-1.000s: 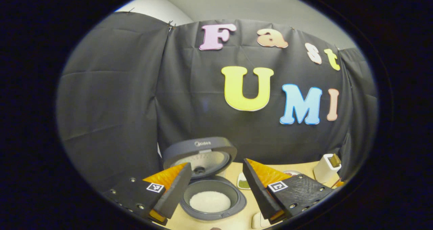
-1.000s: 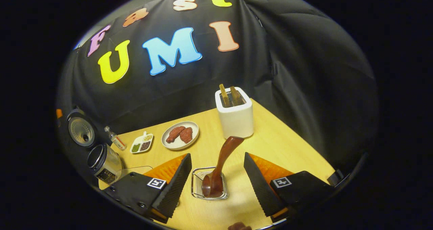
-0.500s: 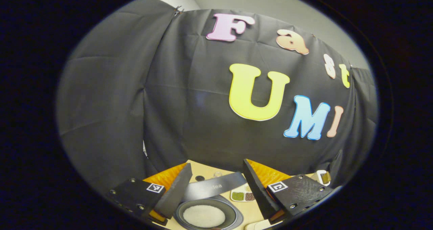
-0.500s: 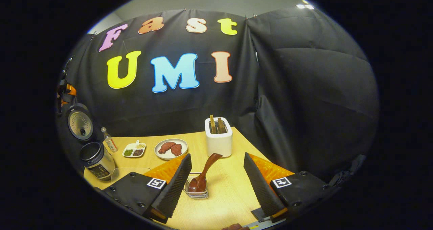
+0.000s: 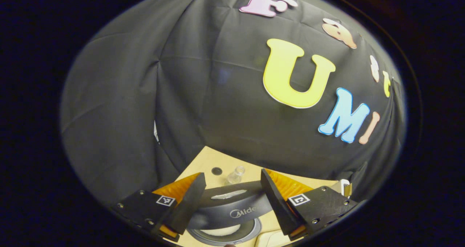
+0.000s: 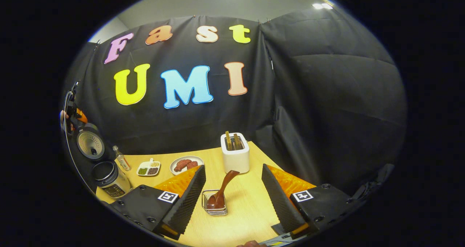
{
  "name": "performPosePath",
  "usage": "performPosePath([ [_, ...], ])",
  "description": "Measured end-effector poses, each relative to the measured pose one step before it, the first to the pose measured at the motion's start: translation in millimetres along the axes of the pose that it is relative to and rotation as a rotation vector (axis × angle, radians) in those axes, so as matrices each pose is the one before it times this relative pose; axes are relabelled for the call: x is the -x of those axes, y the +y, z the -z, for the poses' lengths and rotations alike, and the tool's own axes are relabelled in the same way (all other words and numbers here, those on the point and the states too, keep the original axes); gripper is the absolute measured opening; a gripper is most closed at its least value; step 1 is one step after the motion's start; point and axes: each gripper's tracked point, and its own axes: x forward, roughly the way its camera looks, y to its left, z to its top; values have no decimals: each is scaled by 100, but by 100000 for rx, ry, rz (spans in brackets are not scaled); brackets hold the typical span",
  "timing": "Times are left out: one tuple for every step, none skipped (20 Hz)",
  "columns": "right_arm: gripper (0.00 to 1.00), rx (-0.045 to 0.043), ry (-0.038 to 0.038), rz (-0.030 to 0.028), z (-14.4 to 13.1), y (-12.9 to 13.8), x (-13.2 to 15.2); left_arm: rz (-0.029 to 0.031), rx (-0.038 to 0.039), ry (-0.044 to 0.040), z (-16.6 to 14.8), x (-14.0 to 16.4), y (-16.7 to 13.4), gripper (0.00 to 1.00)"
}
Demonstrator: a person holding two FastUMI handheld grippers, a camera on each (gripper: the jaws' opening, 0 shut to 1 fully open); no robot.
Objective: Close the left gripper, press the button to open the rice cooker; take a wooden spoon from the chopstick holder with the right hand, scoop a spoonful of rice and pour it into the rice cooker, then put the wooden spoon back into the chopstick holder.
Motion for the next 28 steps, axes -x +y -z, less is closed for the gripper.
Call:
performPosePath([
  [98, -229, 507, -850, 256, -21, -284, -670, 227, 959, 586, 381, -205, 98],
  [98, 54, 617, -809, 162, 3, -204, -433, 339, 1098, 466, 488, -154, 96],
  [98, 7, 509, -904, 168, -109, -271, -18, 711, 1650, 849, 404, -263, 98],
  [98, -63, 238, -891, 84, -66, -275, -57, 1053, 2104, 977, 473, -265, 96],
  [98, -221, 270, -1195, 92, 39, -325, 361, 546, 2408, 1056, 288, -216, 96],
  [98, -430, 385, -1496, 71, 63, -78, 484, 214, 2262, 1301, 271, -208, 96],
  [98, -565, 285, -1083, 180, -38, -225, 501, 372, 2091, 1113, 283, -192, 96],
  [98, -497, 429, -1031, 193, -25, -268, -183, 455, 2669, 1434, 10, -124, 98],
  [98, -364, 676, -1142, 227, -118, -250, -386, -760, 1889, 1088, 116, -155, 98],
  [98, -153, 1086, -1159, 389, -92, -171, -600, -1552, 1429, 1045, -101, -94, 98],
  [98, 86, 1237, -807, 425, -134, -286, -1140, -1784, 1607, 1194, -113, -94, 98],
  [98, 121, 1139, -787, 370, -149, -105, -1180, -1664, 2054, 1013, -353, -26, 98],
  [98, -29, 628, -950, 244, -50, -152, -1200, -1124, 2416, 1153, -238, -146, 96],
  [98, -7, 589, -737, 169, -89, -78, -1207, -1148, 2341, 1227, -137, -240, 98],
  [98, 196, 476, -546, 280, -241, -68, -1163, -1422, 1399, 800, -388, -242, 99],
  [98, 330, 571, -255, 242, -286, -103, -1051, -1643, 1600, 960, -410, -128, 98],
  [98, 310, 615, -179, 296, -245, -200, -950, -1260, 1703, 951, -491, -325, 98],
  [98, 84, 563, -421, 170, -210, 60, -939, -918, 1826, 1009, -359, -58, 98],
  [98, -126, 596, -271, 228, -178, -93, -670, -611, 1601, 697, -351, 13, 97],
  [98, -175, 532, -179, 115, -250, 15, -1011, -169, 1975, 591, -457, -144, 98],
  [98, -174, 435, 65, 211, -284, -29, -154, -106, 1466, 559, -411, -270, 97],
  [98, -181, 506, 309, 185, -307, -134, -328, 315, 1650, 616, -440, -204, 97],
  [98, -194, 484, 328, 145, -300, -17, -274, 631, 1198, 490, -317, -242, 96],
  [98, -260, 429, 206, 141, -219, -45, -214, 653, 1423, 608, -393, -39, 96],
  [98, -242, 382, 119, 106, -180, 33, -118, 591, 1544, 574, -529, -110, 96],
  [98, -143, 436, 117, 76, -187, 30, 49, 69, 1817, 456, -388, 360, 96],
  [98, -174, 421, 121, 166, -249, 19, -254, -1470, 1314, 536, -298, 112, 97],
  [98, -285, -61, 561, -25, -211, 39, -712, -2821, -470, 33, -60, -176, 97],
])
